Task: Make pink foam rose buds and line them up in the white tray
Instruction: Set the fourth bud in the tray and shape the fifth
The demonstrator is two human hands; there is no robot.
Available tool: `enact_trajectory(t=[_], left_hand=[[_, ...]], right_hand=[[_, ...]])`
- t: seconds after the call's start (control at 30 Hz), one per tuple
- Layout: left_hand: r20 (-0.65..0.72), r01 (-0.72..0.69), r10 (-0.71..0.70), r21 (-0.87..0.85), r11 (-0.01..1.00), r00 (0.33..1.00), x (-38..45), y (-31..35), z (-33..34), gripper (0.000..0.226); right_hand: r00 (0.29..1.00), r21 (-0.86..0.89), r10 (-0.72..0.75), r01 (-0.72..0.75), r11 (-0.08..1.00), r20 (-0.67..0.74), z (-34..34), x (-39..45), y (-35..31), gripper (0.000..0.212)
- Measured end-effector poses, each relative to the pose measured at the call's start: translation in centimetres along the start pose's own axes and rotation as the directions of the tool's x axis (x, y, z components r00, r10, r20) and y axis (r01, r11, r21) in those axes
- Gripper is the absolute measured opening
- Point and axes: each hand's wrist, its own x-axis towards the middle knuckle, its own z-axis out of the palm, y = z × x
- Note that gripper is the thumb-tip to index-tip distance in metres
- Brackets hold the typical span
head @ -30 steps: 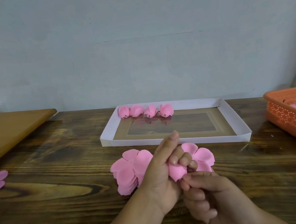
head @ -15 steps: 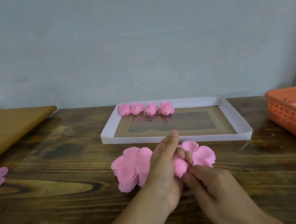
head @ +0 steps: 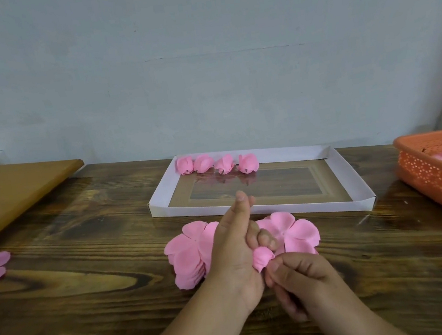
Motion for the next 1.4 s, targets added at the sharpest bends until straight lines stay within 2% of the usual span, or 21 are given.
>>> enact_trajectory(t=[0.13,0.23,0.27,0.33,0.37,0.43,0.57,0.67,0.8,0.9,1.03,1.1,1.17,1.23,1.3,1.37,1.4], left_hand=[[-0.008,0.023,-0.023,-0.006,1.000,1.000,0.2,0.0,-0.3,0.033],[-0.011,0.022,-0.022,0.042,0.999,1.000,0.3,-0.1,-0.4,0.036],[-0.005,0.013,-0.013,0.058,0.998,1.000,0.4,-0.1,-0.4,0.036],[0.015,0.000,-0.001,0.085,0.996,1.000,0.3,-0.1,-0.3,0.035],[0.024,-0.002,-0.001,0.101,0.995,1.000,0.2,-0.2,-0.3,0.035],[0.040,-0.002,-0.003,0.145,0.990,0.999,0.0,-0.2,-0.2,0.034],[0.095,-0.030,0.012,0.187,0.982,0.995,-0.7,-0.3,0.3,0.037],[0.122,-0.073,0.051,0.180,0.981,0.991,-1.0,-0.2,0.5,0.043],[0.147,-0.097,0.068,0.201,0.975,0.987,-1.2,-0.4,0.5,0.038],[0.149,-0.112,0.085,0.177,0.978,0.985,-1.2,-0.3,0.6,0.036],[0.176,-0.128,0.108,0.108,0.986,0.979,-1.1,-0.2,0.5,0.038],[0.191,-0.130,0.108,0.107,0.986,0.976,-1.1,-0.3,0.4,0.040],[0.193,-0.139,0.114,0.120,0.983,0.975,-1.0,-0.3,0.3,0.039],[0.171,-0.144,0.119,0.142,0.979,0.978,-0.9,-0.5,0.2,0.038],[0.130,-0.144,0.122,0.176,0.974,0.984,-0.8,-0.8,0.1,0.037],[0.111,-0.140,0.119,0.208,0.968,0.987,-0.8,-1.0,-0.1,0.036],[0.117,-0.137,0.112,0.227,0.964,0.987,-0.8,-1.0,-0.1,0.035]], right_hand=[[1.000,-0.146,-0.028,0.028,0.989,0.000,0.1,-0.4,-0.4,0.044],[1.000,-0.260,0.024,-0.027,0.965,-0.013,0.0,-0.4,-0.7,0.042],[0.999,-0.277,0.042,-0.046,0.960,-0.022,0.0,-0.4,-0.9,0.038],[0.997,-0.285,0.040,-0.056,0.957,-0.062,0.0,-0.3,-1.4,0.016],[0.996,-0.284,0.018,-0.043,0.958,-0.089,-0.1,-0.3,-1.5,0.019],[0.991,-0.222,-0.008,-0.022,0.975,-0.133,-0.4,-0.1,-1.3,0.033],[0.995,-0.095,-0.058,0.051,0.994,-0.075,-0.1,0.0,-1.3,0.017],[0.991,-0.049,-0.069,0.063,0.997,-0.111,-0.1,-0.1,-1.3,0.023],[0.982,-0.046,-0.117,0.111,0.993,-0.150,0.0,-0.1,-1.1,0.035],[0.989,0.067,-0.056,0.066,0.996,-0.137,-0.3,0.1,-0.9,0.031],[0.996,0.350,0.087,-0.077,0.934,-0.014,-1.0,0.4,-0.6,0.035],[0.996,0.376,0.089,-0.081,0.923,-0.005,-1.2,0.4,-0.5,0.035],[0.998,0.341,0.058,-0.049,0.939,-0.014,-1.3,0.4,-0.6,0.037],[1.000,0.228,0.000,0.006,0.974,-0.029,-1.1,0.3,-0.8,0.034],[0.991,-0.004,-0.081,0.081,0.997,-0.106,-0.7,0.1,-0.6,0.030],[0.968,-0.261,-0.174,0.123,0.958,-0.182,-0.1,-0.1,-0.2,0.032],[0.963,-0.310,-0.200,0.138,0.941,-0.180,0.1,-0.2,-0.2,0.035]])
